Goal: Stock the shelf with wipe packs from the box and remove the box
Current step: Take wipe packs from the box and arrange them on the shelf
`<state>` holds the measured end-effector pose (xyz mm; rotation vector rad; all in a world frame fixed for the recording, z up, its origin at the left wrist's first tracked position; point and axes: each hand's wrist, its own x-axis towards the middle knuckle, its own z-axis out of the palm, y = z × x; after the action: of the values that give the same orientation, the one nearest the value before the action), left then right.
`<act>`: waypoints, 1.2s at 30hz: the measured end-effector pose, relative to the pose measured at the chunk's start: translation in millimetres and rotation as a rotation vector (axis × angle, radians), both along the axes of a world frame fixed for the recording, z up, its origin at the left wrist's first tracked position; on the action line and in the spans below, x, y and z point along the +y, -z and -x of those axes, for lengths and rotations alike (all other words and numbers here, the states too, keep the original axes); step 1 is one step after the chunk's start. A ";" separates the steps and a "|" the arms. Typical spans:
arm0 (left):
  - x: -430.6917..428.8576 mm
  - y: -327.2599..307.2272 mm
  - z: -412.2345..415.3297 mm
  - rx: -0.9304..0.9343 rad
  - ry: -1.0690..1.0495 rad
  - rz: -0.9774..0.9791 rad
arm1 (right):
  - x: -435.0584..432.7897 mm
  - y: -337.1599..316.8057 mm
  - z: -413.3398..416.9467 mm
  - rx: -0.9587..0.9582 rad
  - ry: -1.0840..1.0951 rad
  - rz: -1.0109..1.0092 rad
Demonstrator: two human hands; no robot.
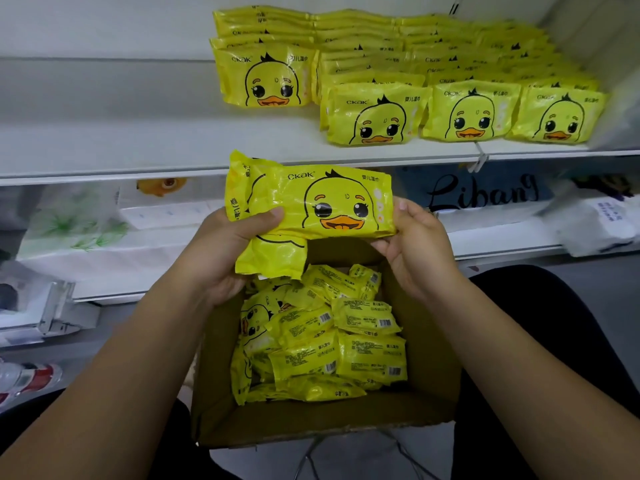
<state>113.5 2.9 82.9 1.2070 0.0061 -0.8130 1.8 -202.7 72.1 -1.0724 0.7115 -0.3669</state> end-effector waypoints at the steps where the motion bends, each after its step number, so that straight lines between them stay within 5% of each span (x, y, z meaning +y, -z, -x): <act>1: 3.6 -2.2 -3.6 -0.012 0.010 0.004 | -3.7 -2.0 -0.7 0.020 -0.051 0.051; 10: 37.1 -10.0 -33.9 -0.105 0.141 0.034 | -24.3 -46.8 -39.6 0.307 -0.735 0.861; 15: 46.5 -15.6 -40.4 -0.120 0.169 0.066 | -16.7 -71.0 -79.0 0.300 -0.940 0.949; 23: 40.4 -28.7 -63.5 0.131 -0.248 0.184 | -3.6 -95.9 -137.1 0.241 -0.897 1.027; 27: 43.2 -16.1 -87.9 0.150 -0.524 0.238 | -2.4 -109.4 -171.3 0.193 -0.717 1.274; 36: 40.9 -12.0 -99.6 0.080 -0.525 0.116 | -8.4 -92.8 -248.4 0.289 -0.747 1.581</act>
<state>213.1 43.7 94.9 0.9977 0.3249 -0.3926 250.2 -211.0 164.8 -2.8056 0.0785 -0.0470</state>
